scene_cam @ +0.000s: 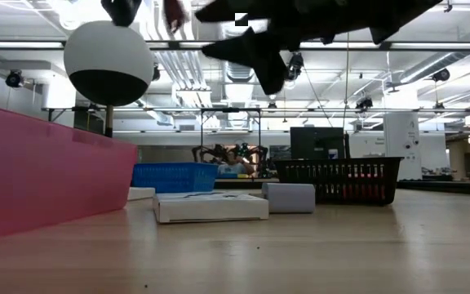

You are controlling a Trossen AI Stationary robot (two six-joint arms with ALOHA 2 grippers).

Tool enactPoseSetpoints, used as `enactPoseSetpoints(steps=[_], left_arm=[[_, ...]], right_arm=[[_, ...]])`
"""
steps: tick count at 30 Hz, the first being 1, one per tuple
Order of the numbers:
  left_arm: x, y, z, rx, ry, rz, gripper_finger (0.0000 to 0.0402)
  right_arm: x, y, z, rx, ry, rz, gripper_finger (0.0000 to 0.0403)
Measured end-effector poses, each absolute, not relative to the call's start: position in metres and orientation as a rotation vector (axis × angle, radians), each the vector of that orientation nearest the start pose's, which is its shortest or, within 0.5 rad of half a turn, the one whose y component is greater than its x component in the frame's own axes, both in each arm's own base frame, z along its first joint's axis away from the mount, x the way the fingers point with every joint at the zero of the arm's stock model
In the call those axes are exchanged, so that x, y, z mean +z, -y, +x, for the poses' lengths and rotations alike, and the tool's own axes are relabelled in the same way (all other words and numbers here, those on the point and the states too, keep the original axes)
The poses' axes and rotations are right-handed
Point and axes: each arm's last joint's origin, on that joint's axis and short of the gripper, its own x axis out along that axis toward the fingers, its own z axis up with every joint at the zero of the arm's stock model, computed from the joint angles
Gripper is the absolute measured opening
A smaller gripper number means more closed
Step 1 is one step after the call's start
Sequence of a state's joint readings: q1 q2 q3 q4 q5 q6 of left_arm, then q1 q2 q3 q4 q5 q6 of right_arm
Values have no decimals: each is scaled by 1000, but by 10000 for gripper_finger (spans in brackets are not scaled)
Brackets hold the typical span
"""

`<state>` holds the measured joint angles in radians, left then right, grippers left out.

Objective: Pick and place items into bin
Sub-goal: Put the pink charger cable into the pink bin

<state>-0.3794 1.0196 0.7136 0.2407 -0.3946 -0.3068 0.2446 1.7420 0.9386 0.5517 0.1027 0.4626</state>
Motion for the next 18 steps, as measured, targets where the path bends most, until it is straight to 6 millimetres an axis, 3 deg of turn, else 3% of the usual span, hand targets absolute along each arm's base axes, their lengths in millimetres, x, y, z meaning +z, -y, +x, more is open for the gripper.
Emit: enactPoseSetpoints(steps=[7, 18], left_arm=[[282, 77, 209, -77, -347, -411, 9], [254, 79, 195, -162, -734, -537, 12]], right_arm=[[193, -87, 358, 40, -408, 488, 188], [191, -86, 357, 29, -432, 500, 185]])
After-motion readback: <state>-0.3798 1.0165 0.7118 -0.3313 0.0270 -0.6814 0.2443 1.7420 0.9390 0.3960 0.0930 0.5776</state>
